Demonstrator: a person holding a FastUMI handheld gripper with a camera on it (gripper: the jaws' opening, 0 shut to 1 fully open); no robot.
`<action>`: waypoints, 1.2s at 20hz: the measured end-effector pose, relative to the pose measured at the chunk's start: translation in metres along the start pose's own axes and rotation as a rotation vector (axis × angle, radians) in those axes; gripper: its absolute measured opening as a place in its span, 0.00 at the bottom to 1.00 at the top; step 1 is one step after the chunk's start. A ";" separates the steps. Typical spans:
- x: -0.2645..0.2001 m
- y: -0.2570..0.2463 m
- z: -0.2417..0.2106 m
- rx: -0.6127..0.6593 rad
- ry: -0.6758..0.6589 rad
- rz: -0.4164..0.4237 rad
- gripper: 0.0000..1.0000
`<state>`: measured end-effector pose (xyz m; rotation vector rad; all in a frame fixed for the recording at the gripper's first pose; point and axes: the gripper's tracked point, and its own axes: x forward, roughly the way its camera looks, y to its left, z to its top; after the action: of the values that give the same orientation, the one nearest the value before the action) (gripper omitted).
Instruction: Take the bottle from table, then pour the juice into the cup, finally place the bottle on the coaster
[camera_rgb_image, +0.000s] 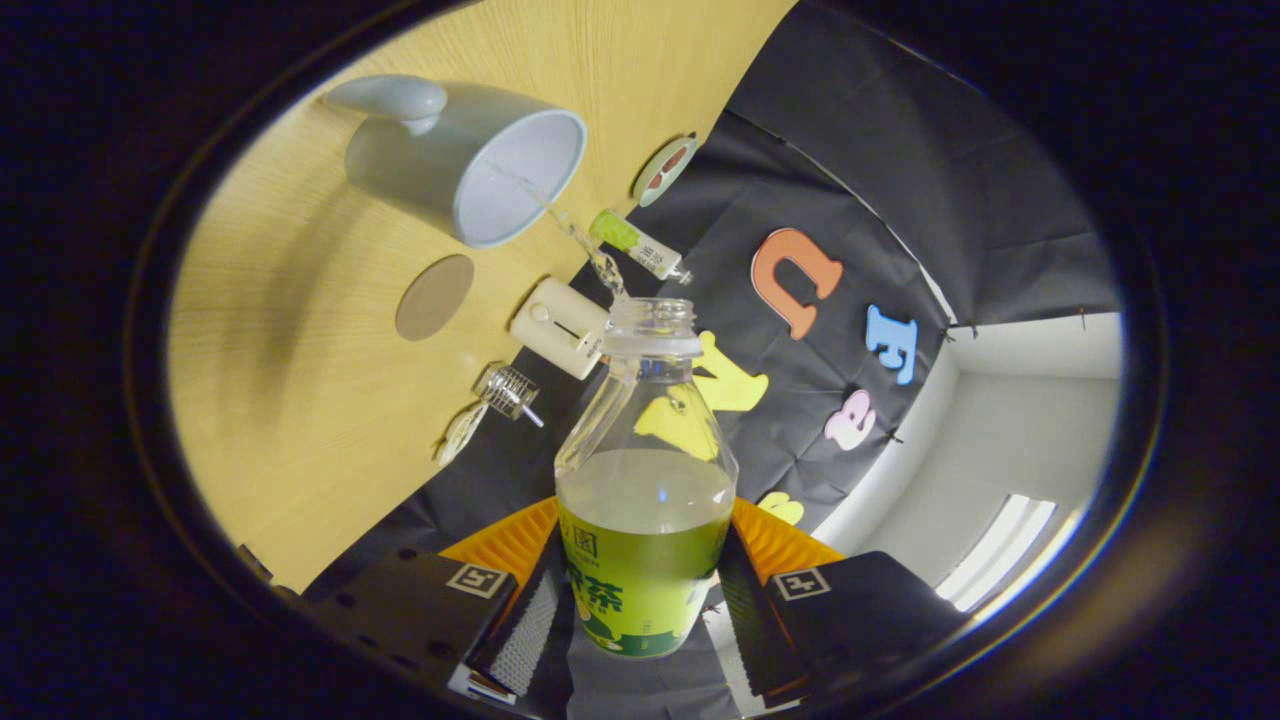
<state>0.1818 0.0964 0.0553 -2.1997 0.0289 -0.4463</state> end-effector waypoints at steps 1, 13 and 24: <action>0.000 -0.001 -0.001 -0.014 -0.001 -0.008 0.81; 0.000 -0.017 0.003 -0.109 -0.015 -0.052 0.81; 0.000 -0.035 0.012 -0.216 -0.056 -0.131 0.81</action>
<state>0.1812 0.1272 0.0759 -2.4351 -0.1027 -0.4722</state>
